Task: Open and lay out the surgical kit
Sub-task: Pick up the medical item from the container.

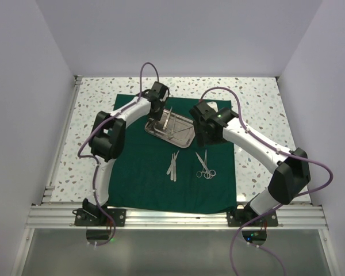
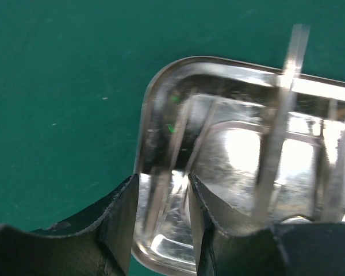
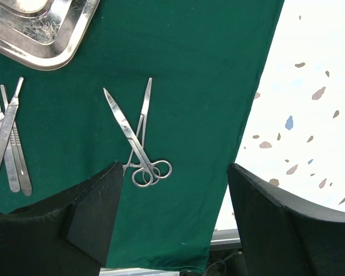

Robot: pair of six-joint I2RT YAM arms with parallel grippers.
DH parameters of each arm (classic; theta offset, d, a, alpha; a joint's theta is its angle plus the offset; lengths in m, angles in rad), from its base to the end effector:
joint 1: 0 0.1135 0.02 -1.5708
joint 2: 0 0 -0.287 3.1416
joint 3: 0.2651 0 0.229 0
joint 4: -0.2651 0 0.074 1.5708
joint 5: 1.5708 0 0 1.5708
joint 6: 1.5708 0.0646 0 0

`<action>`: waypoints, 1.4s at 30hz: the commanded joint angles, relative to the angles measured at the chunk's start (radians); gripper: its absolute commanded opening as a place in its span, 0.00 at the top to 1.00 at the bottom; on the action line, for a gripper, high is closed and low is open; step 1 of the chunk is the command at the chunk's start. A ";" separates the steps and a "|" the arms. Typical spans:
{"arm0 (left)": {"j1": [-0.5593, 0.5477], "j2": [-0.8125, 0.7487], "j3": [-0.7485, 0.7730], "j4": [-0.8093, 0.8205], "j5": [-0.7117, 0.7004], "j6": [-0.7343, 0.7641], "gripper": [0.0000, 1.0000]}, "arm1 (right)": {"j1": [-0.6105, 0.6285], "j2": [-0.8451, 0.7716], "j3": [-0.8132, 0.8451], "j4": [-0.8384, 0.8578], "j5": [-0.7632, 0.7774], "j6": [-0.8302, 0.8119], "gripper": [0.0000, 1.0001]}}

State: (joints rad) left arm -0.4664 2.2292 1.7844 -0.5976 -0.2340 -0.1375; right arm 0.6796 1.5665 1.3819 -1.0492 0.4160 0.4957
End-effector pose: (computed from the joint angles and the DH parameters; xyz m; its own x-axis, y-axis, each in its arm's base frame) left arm 0.4443 -0.2069 0.1814 -0.8097 0.2584 -0.5268 0.2241 0.9659 0.1292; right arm 0.2428 0.1626 0.2933 -0.8697 -0.1434 -0.4723 -0.0651 0.9818 -0.1782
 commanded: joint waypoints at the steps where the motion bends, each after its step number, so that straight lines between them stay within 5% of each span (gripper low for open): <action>1: 0.020 -0.030 -0.003 0.025 -0.018 0.009 0.56 | -0.003 0.015 0.035 0.018 -0.010 -0.006 0.23; 21: -0.005 -0.023 -0.002 0.009 0.022 -0.002 0.69 | -0.003 0.069 0.068 0.025 -0.016 -0.013 0.24; 35: -0.018 0.109 -0.022 -0.090 -0.125 -0.030 0.58 | -0.014 0.076 0.077 0.029 -0.020 -0.025 0.23; 37: -0.026 0.115 -0.013 -0.097 -0.200 -0.033 0.62 | -0.012 0.076 0.078 0.031 -0.025 -0.025 0.24; 39: -0.029 0.109 -0.003 -0.116 -0.293 -0.047 0.80 | -0.014 0.076 0.078 0.031 -0.026 -0.025 0.24; 42: -0.029 0.083 0.013 -0.122 -0.370 -0.059 0.92 | -0.014 0.070 0.074 0.037 -0.031 -0.023 0.25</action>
State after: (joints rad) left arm -0.5106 2.2742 1.7943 -0.6182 -0.4610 -0.1661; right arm 0.6708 1.6432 1.4212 -1.0309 0.3985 0.4789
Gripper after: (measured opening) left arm 0.114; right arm 0.761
